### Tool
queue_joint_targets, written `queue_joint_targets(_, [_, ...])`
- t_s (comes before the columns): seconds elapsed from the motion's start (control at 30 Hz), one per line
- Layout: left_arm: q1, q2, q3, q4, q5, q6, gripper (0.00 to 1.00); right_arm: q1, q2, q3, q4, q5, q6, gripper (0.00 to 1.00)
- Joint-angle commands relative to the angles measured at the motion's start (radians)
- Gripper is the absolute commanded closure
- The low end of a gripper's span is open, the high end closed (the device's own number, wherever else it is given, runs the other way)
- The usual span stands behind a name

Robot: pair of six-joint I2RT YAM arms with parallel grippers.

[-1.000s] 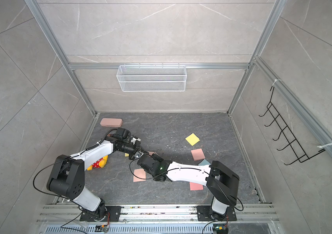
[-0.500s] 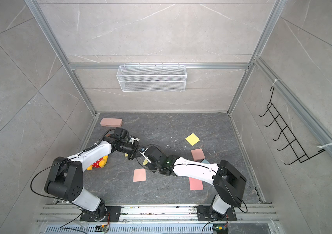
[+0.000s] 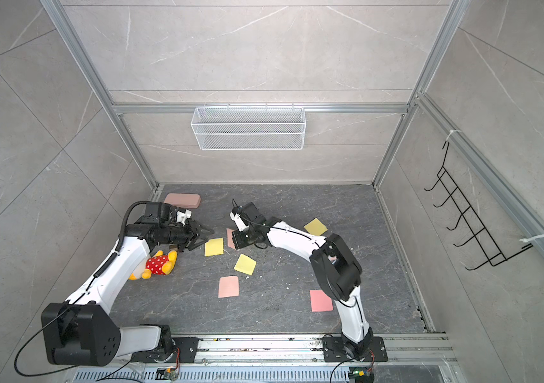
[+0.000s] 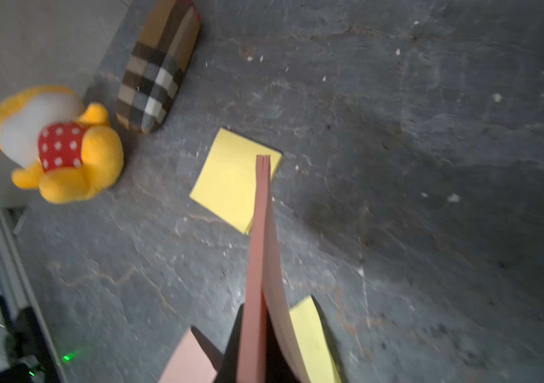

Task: Tear off pages from different memo pads
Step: Place the memo pad at the center of the board.

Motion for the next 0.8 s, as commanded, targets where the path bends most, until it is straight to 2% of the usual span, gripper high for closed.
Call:
queue_joint_targets(0.0, [-0.006, -0.025, -0.031, -0.018, -0.038, 0.021, 0.56, -0.035, 0.107, 0.088, -0.147, -0.182, 0.134, 0.99])
queue_joint_targets(0.07, [-0.007, -0.044, -0.043, -0.018, -0.047, 0.024, 0.56, -0.062, 0.144, 0.09, -0.13, -0.266, 0.177, 0.97])
queue_joint_targets(0.13, [-0.006, -0.055, -0.053, -0.011, -0.062, 0.024, 0.56, -0.077, 0.183, 0.138, -0.214, -0.261, 0.154, 0.94])
queue_joint_targets(0.2, [-0.01, -0.054, -0.056, -0.001, -0.065, 0.017, 0.56, -0.079, 0.202, 0.203, -0.323, -0.168, 0.103, 0.82])
queue_joint_targets(0.3, [-0.029, -0.05, -0.043, 0.002, -0.071, 0.012, 0.56, -0.082, 0.186, 0.237, -0.415, -0.022, 0.063, 0.57])
queue_joint_targets(0.4, [-0.06, -0.056, -0.018, -0.011, -0.131, 0.026, 0.56, -0.085, 0.137, 0.226, -0.492, 0.11, 0.016, 0.48])
queue_joint_targets(0.47, [-0.1, -0.057, 0.005, -0.03, -0.203, 0.049, 0.56, -0.091, 0.068, 0.161, -0.516, 0.172, -0.008, 0.46])
queue_joint_targets(0.57, [-0.197, -0.034, 0.026, -0.034, -0.317, 0.063, 0.55, -0.119, -0.092, -0.027, -0.477, 0.169, -0.014, 0.45])
queue_joint_targets(0.7, [-0.42, 0.067, 0.074, -0.001, -0.439, 0.115, 0.53, -0.137, -0.362, -0.357, -0.447, 0.184, 0.034, 0.45])
queue_joint_targets(0.77, [-0.521, 0.13, 0.097, 0.041, -0.449, 0.123, 0.52, -0.138, -0.47, -0.504, -0.46, 0.211, 0.082, 0.45])
